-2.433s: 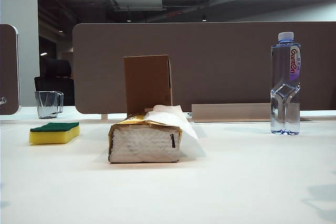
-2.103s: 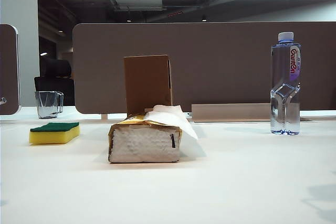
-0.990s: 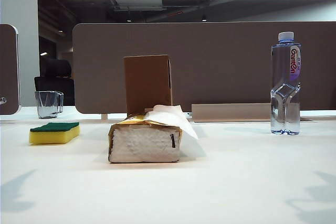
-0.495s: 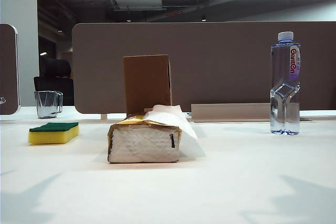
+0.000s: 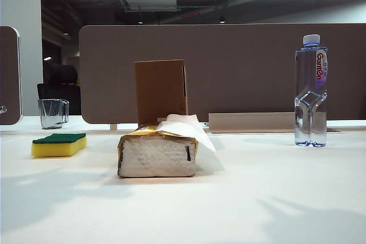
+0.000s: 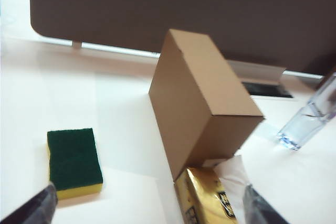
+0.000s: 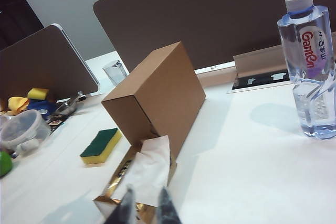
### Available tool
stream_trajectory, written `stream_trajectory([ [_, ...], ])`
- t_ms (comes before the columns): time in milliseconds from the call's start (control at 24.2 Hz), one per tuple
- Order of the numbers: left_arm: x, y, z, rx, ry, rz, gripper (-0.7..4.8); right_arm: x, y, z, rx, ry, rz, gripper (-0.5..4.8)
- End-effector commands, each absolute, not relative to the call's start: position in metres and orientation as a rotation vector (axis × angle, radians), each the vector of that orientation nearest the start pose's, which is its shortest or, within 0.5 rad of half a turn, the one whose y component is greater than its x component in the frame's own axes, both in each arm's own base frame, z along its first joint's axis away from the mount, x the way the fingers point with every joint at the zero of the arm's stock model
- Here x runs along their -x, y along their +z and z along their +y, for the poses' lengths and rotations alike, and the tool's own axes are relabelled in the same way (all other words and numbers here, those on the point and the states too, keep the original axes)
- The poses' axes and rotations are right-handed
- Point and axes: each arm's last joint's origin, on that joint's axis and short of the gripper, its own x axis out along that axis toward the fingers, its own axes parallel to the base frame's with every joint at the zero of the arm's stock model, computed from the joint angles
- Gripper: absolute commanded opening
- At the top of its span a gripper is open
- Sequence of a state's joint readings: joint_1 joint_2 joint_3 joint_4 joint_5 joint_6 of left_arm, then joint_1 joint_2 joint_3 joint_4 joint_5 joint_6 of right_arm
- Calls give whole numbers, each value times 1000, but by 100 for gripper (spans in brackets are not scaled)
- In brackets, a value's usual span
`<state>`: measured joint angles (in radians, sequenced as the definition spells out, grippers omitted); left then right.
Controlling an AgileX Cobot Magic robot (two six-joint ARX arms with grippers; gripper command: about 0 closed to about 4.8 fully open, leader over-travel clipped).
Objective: Move the sponge from left to right to wipe the table, avoiding obstacles on the table, and finally reaching the bottle of mineral water.
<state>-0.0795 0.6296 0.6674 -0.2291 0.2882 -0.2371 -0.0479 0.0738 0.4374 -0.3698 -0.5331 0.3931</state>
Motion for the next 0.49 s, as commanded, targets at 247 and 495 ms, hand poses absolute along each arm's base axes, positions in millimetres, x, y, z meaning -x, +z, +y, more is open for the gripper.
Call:
stream_trajectory([
  [247, -219, 311, -26, 230, -354, 423, 479, -76, 316, 15, -444, 612, 192, 218],
  [495, -272, 295, -14, 290, -362, 522, 479, -99, 343, 16, -472, 705, 267, 301],
])
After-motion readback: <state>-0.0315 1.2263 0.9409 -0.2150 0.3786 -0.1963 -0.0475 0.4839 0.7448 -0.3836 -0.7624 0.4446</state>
